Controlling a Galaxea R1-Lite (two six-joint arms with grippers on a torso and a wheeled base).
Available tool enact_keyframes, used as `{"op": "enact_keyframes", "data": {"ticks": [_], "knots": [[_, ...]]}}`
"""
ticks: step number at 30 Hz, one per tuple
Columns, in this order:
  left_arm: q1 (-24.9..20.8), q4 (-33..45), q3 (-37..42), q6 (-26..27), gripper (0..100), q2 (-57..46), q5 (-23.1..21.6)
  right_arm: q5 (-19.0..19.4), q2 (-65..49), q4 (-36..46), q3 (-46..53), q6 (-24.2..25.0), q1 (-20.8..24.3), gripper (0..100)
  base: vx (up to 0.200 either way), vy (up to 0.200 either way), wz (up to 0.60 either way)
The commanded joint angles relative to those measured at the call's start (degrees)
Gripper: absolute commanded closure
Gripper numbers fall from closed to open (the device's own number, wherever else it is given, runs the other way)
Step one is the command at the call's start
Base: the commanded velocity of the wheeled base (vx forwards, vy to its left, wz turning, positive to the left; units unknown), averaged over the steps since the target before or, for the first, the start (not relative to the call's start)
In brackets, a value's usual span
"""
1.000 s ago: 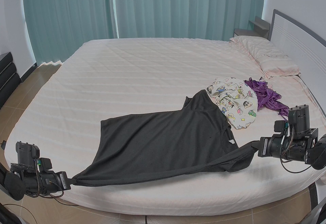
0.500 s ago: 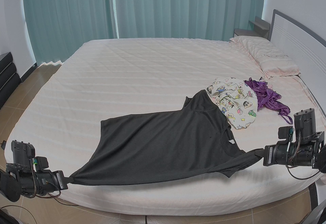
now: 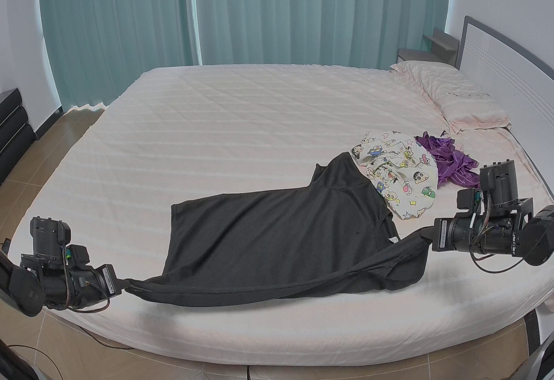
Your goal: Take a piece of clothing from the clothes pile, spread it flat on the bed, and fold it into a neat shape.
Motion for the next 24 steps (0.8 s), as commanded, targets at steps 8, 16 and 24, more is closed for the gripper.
{"op": "enact_keyframes", "data": {"ticks": [8, 16, 24], "knots": [[-0.5, 0.0, -7.4, -3.2, 100, 10.0, 0.1, -0.5, 10.9, 0.0, -7.6, -0.1, -1.8, 100, 0.000, 0.000, 0.00], [-0.8, 0.1, -12.1, -3.3, 100, 14.2, 0.3, -1.5, 14.9, -0.3, -11.3, 0.4, -2.8, 100, 0.000, 0.000, 0.00], [-0.8, 0.1, -16.9, -5.3, 100, 15.0, 1.1, -2.0, 18.0, -0.9, -14.9, 0.5, -3.4, 100, 0.000, 0.000, 0.00]]}}
